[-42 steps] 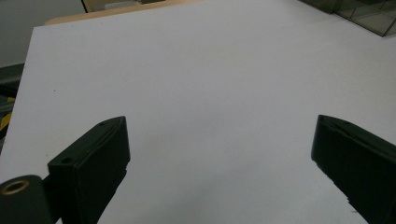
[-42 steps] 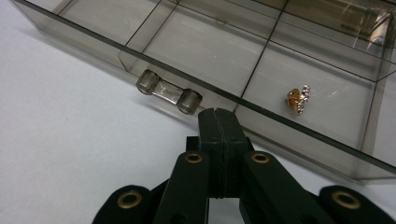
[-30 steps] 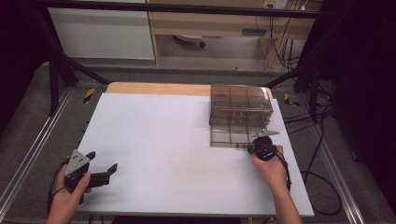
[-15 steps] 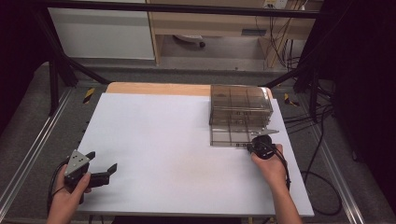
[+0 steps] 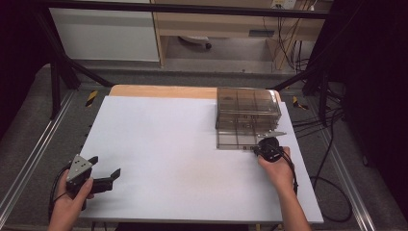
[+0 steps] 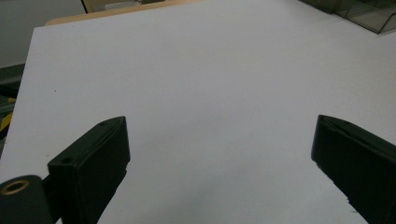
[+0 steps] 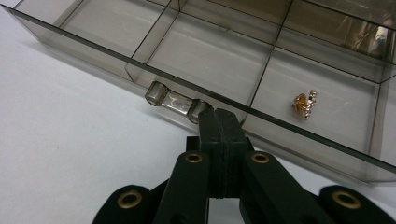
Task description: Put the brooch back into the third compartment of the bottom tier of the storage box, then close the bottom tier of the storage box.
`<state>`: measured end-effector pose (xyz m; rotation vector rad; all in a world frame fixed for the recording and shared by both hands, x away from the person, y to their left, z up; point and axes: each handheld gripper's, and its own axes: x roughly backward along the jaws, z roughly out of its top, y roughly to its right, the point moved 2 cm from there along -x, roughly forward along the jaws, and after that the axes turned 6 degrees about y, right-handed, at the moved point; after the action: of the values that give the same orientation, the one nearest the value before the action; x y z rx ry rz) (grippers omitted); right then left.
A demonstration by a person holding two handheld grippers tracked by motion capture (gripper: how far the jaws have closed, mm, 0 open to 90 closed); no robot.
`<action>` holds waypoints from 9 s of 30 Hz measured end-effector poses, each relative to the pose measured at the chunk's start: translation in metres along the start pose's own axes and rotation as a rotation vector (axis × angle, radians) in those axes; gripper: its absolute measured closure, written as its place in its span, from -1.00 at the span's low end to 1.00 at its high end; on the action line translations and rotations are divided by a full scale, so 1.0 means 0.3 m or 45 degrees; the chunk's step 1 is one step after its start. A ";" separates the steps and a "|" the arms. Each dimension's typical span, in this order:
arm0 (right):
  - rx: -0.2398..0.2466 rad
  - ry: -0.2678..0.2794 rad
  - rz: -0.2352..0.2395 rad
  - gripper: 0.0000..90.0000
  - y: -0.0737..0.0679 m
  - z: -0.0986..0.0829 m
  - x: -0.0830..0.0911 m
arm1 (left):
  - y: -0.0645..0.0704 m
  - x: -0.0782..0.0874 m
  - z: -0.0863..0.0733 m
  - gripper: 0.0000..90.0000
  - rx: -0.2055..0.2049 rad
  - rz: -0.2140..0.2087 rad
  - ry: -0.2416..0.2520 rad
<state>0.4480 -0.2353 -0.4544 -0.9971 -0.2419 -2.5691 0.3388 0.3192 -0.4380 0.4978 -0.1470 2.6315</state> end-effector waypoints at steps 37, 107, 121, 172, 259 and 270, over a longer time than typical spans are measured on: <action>0.009 -0.041 -0.036 1.00 0.039 0.046 -0.044 | 0.002 -0.002 -0.002 -0.90 -0.003 -0.004 -0.006; 0.040 -0.079 -0.060 1.00 0.065 0.077 -0.073 | 0.009 -0.008 -0.002 -0.90 -0.016 -0.010 -0.017; 0.051 -0.089 -0.073 1.00 0.072 0.101 -0.088 | 0.009 -0.007 -0.002 -0.90 -0.018 -0.012 -0.018; 0.112 -0.123 -0.098 1.00 0.086 0.134 -0.115 | 0.008 -0.007 -0.002 -0.90 -0.018 -0.010 -0.018; 0.238 -0.236 -0.081 1.00 0.091 0.257 -0.172 | 0.012 -0.013 -0.001 -0.90 -0.021 -0.028 -0.021; 0.211 -0.237 -0.076 1.00 0.100 0.263 -0.174 | 0.013 -0.013 -0.001 -0.90 -0.020 -0.030 -0.021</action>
<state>0.5440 -0.2254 -0.4312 -1.1813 -0.5327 -2.4613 0.3403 0.3142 -0.4399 0.5125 -0.1664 2.6020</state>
